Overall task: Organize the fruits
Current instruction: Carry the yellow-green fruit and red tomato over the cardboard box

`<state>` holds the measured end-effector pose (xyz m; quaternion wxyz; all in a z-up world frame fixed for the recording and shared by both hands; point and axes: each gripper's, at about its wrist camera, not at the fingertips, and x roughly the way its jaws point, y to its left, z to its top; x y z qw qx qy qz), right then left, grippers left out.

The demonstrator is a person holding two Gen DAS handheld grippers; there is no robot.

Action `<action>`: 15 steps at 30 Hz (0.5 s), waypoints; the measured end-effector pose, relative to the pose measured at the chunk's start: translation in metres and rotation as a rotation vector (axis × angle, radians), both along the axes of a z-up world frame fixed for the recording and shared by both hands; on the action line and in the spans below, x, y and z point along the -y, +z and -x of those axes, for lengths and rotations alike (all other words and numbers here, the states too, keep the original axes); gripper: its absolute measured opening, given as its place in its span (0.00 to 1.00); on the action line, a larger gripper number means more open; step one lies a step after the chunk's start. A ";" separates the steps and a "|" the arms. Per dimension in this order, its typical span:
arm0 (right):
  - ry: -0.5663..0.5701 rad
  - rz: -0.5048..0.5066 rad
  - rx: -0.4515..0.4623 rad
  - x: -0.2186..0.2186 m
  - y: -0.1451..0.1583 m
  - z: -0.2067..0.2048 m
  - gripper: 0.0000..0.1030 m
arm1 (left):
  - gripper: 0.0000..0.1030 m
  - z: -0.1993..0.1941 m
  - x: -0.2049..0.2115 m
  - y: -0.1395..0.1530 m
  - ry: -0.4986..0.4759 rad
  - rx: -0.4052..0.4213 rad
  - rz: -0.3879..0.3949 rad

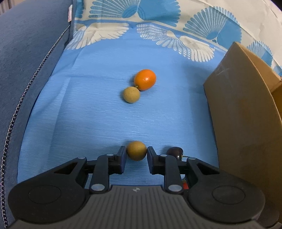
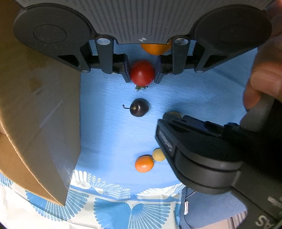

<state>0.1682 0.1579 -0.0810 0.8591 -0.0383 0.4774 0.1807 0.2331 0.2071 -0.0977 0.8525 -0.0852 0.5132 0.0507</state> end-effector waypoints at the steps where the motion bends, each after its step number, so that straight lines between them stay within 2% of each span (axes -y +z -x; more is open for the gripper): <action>1: 0.003 0.000 0.002 -0.001 0.000 0.001 0.29 | 0.27 0.000 0.001 0.000 -0.002 0.002 -0.004; 10: 0.013 -0.013 0.054 0.002 0.009 0.007 0.29 | 0.26 0.004 -0.004 0.011 0.028 0.055 0.010; 15: 0.006 -0.031 0.083 0.007 0.019 0.013 0.29 | 0.26 0.011 -0.005 0.023 0.051 0.121 -0.021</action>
